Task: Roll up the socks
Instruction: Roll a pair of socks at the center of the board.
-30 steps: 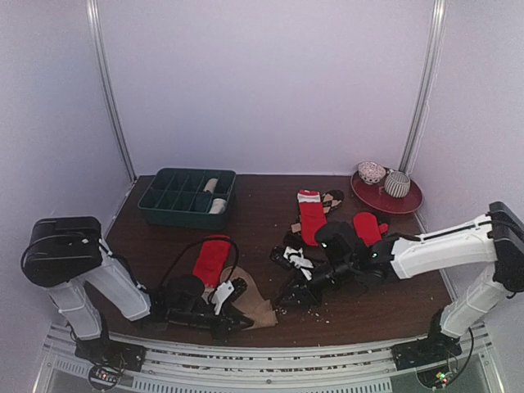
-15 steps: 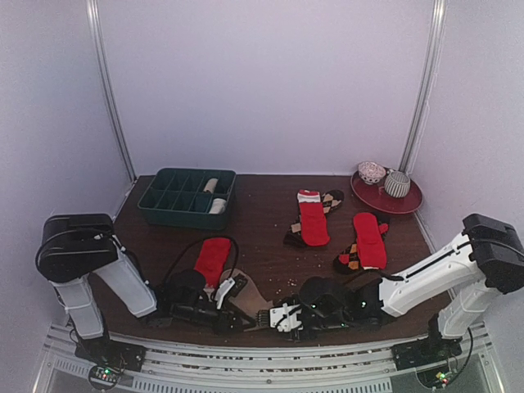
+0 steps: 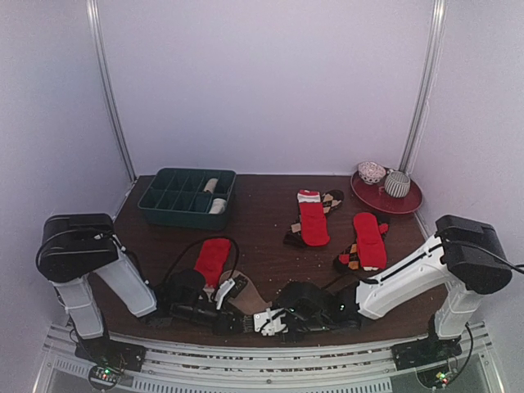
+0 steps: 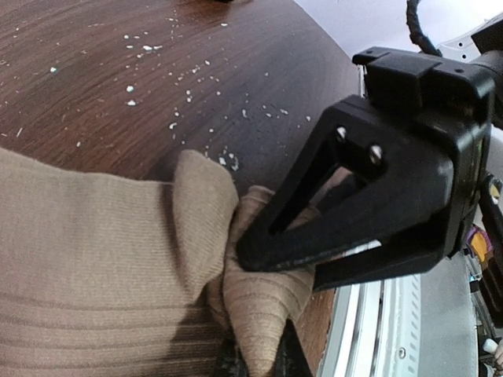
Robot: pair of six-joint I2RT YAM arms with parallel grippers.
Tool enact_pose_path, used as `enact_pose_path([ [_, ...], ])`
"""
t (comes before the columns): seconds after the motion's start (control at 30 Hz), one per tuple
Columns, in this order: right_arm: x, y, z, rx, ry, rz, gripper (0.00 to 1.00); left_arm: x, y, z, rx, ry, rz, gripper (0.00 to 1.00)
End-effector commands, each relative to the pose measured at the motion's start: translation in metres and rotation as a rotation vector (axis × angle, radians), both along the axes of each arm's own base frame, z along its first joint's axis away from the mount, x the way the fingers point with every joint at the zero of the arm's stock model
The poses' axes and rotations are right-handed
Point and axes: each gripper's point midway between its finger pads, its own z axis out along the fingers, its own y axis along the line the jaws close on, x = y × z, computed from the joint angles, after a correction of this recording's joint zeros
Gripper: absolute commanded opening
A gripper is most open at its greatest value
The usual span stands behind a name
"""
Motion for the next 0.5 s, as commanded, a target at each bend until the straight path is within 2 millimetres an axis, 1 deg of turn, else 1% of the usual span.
enact_pose_path([
  [0.0, -0.006, -0.005, -0.023, -0.063, 0.115, -0.057, 0.00, -0.024, 0.023, -0.038, 0.138, 0.099, -0.056, 0.00],
  [0.03, -0.005, -0.006, -0.025, -0.067, 0.155, -0.082, 0.00, -0.024, 0.022, -0.033, 0.124, 0.082, -0.065, 0.00],
  [0.07, -0.006, -0.008, -0.027, -0.069, 0.201, -0.105, 0.00, -0.023, 0.021, -0.028, 0.111, 0.060, -0.069, 0.05],
  [0.13, -0.006, -0.013, -0.025, -0.072, 0.303, -0.163, 0.00, -0.019, 0.020, -0.016, 0.093, -0.011, -0.074, 0.20],
  [0.17, -0.009, -0.015, -0.023, -0.070, 0.368, -0.181, 0.00, -0.016, 0.022, -0.013, 0.102, -0.051, -0.071, 0.27],
  [0.2, -0.009, -0.016, -0.018, -0.071, 0.420, -0.205, 0.00, -0.012, 0.023, -0.005, 0.097, -0.096, -0.065, 0.33],
  [0.23, -0.013, -0.024, -0.018, -0.110, 0.477, -0.233, 0.00, -0.009, 0.025, 0.003, 0.088, -0.144, -0.059, 0.39],
  [0.3, -0.016, -0.027, -0.010, -0.150, 0.584, -0.297, 0.00, -0.002, 0.028, 0.022, 0.066, -0.241, -0.041, 0.53],
  [0.33, -0.019, -0.032, -0.009, -0.195, 0.636, -0.332, 0.00, 0.003, 0.029, 0.033, 0.055, -0.294, -0.024, 0.59],
  [0.4, -0.022, -0.041, -0.007, -0.274, 0.730, -0.414, 0.00, 0.009, 0.029, 0.054, 0.034, -0.408, -0.002, 0.68],
  [0.47, -0.031, -0.045, -0.005, -0.316, 0.852, -0.452, 0.00, 0.004, 0.024, 0.073, 0.004, -0.527, -0.002, 0.74],
])
